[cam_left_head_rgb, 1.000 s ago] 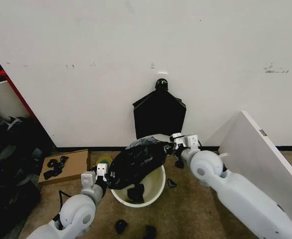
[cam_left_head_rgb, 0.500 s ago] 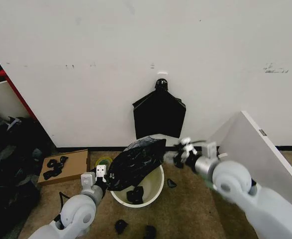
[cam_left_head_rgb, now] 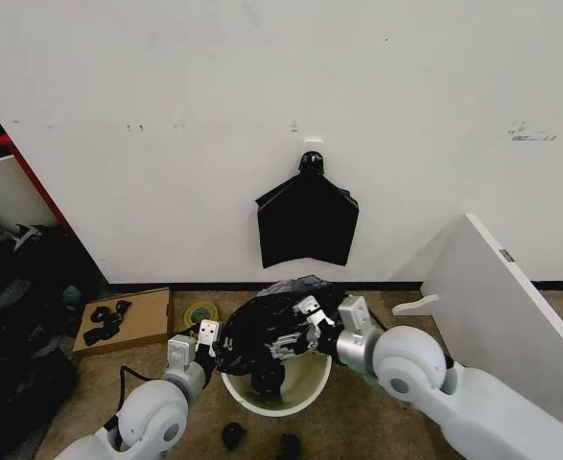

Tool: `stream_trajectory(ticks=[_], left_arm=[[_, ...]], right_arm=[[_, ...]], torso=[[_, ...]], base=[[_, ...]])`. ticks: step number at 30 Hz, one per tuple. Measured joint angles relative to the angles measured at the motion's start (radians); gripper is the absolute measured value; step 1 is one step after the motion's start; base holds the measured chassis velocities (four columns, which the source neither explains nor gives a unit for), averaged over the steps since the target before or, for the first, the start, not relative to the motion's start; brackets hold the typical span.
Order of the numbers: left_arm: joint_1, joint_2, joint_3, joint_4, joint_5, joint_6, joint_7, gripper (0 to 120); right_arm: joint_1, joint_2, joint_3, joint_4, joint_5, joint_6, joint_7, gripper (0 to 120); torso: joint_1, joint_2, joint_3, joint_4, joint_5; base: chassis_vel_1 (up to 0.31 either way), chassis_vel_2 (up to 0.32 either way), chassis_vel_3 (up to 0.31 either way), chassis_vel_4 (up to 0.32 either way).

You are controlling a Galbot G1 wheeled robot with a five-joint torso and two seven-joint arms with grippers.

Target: Place the garbage bag over the trash bin.

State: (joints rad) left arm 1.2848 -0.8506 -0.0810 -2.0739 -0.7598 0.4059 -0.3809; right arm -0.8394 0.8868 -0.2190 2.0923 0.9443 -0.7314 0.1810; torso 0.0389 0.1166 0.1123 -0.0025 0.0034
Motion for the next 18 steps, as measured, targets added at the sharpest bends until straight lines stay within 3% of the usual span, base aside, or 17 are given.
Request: stream_trajectory(ticks=[4,18], left_arm=[[0.003,0.002,-0.002,-0.003,0.017,-0.008,0.005,1],[0.007,-0.008,-0.009,-0.010,-0.005,-0.013,-0.004,1]], right_arm=[[-0.001,-0.010,-0.001,-0.008,0.002,-0.001,0.015,84],[-0.022,-0.059,-0.025,0.008,-0.002,-0.001,0.024,30]], torso=[[0.000,0.000,0.000,-0.0002,0.0000],[0.000,0.000,0.000,-0.0001,0.0001]], base=[[0.000,0.000,0.000,0.000],[0.000,0.000,0.000,0.000]])
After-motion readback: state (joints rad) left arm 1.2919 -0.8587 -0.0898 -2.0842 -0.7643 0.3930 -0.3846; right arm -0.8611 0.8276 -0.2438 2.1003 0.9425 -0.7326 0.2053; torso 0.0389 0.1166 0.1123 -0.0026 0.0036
